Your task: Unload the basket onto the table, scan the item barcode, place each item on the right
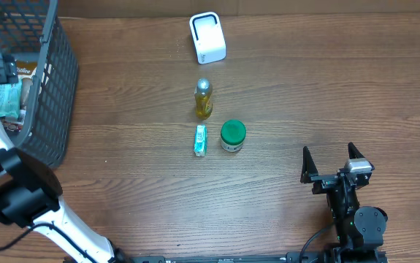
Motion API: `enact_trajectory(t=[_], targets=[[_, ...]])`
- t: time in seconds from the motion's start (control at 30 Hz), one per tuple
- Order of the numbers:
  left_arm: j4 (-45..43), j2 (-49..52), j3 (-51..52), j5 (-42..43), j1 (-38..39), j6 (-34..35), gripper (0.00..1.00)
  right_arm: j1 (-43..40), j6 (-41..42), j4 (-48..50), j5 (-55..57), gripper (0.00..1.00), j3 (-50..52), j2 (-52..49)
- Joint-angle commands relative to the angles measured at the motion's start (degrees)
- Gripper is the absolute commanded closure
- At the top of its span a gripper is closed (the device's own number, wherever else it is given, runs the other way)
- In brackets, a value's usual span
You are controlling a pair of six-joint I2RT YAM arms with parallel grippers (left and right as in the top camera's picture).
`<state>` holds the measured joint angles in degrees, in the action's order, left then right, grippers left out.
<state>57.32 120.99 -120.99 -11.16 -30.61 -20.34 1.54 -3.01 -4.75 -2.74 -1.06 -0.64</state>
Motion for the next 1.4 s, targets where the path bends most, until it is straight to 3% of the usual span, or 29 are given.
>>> enact_trajectory(t=[0.0,0.67,1.27,1.37], targets=[[0.5,3.6,-0.1,0.8,-0.4,-1.7,0.00,0.3,-0.1,0.1,0.1,0.00,0.6,0.3],[-1.5,16.2,-0.1,2.2,-2.6,-4.3,0.01,0.3,-0.1,0.1,0.1,0.00,0.6,0.3],[-1.4,17.5,0.0,9.7,-2.4,-3.2,0.04,0.3,-0.1,0.1,0.1,0.00,0.6,0.3],[-1.5,17.1,-0.1,8.2,-1.9,-3.2,0.00,0.3,-0.1,0.1,0.1,0.00,0.6,0.3]])
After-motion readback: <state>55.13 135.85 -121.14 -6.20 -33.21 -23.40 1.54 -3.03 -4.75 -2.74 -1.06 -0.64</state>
